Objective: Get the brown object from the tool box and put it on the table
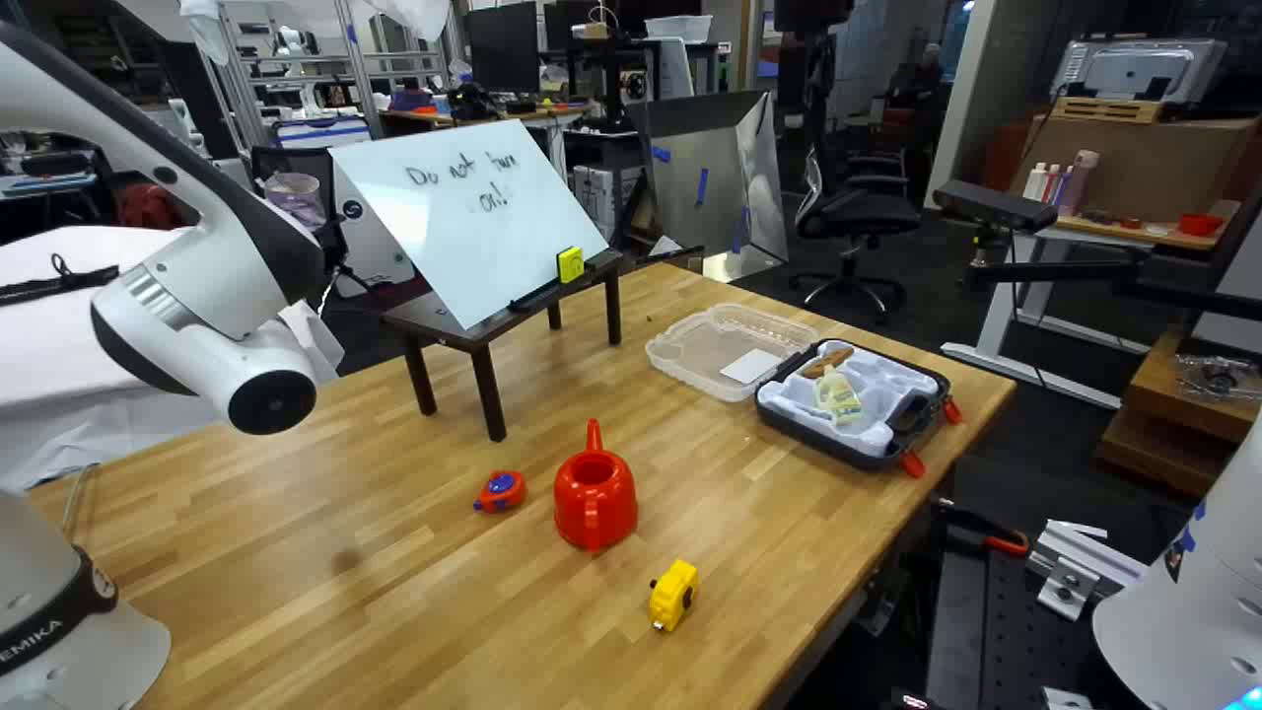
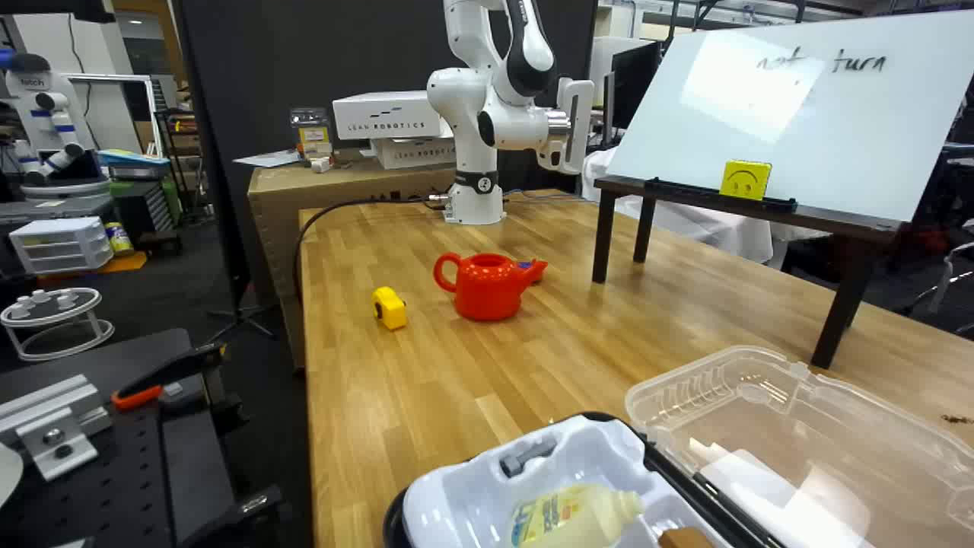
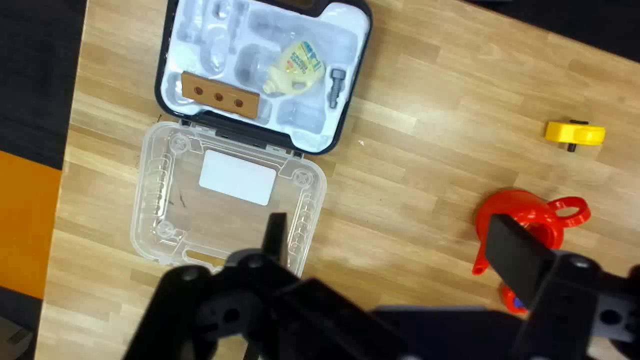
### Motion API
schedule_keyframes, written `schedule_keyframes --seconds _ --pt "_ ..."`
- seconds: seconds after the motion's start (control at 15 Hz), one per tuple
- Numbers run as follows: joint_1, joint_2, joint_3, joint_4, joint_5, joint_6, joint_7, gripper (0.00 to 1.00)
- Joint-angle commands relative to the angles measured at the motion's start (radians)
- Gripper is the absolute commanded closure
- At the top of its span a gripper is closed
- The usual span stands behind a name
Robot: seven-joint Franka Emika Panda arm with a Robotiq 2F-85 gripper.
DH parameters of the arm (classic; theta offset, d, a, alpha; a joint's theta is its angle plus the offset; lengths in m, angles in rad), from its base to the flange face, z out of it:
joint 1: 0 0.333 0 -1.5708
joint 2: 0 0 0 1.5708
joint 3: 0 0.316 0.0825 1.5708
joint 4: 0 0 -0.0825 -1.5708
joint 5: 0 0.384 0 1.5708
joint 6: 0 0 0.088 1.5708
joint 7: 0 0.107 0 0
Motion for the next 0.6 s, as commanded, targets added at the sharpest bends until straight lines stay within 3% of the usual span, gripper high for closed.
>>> schedule_keyframes --seconds 0.0,0.53 --pt "-0.012 0.001 0.010 0.002 0.003 -0.001 -0.002 0.00" --pt "-0.091 0.157 -0.054 0.047 0.054 -0.043 0.114 0.00"
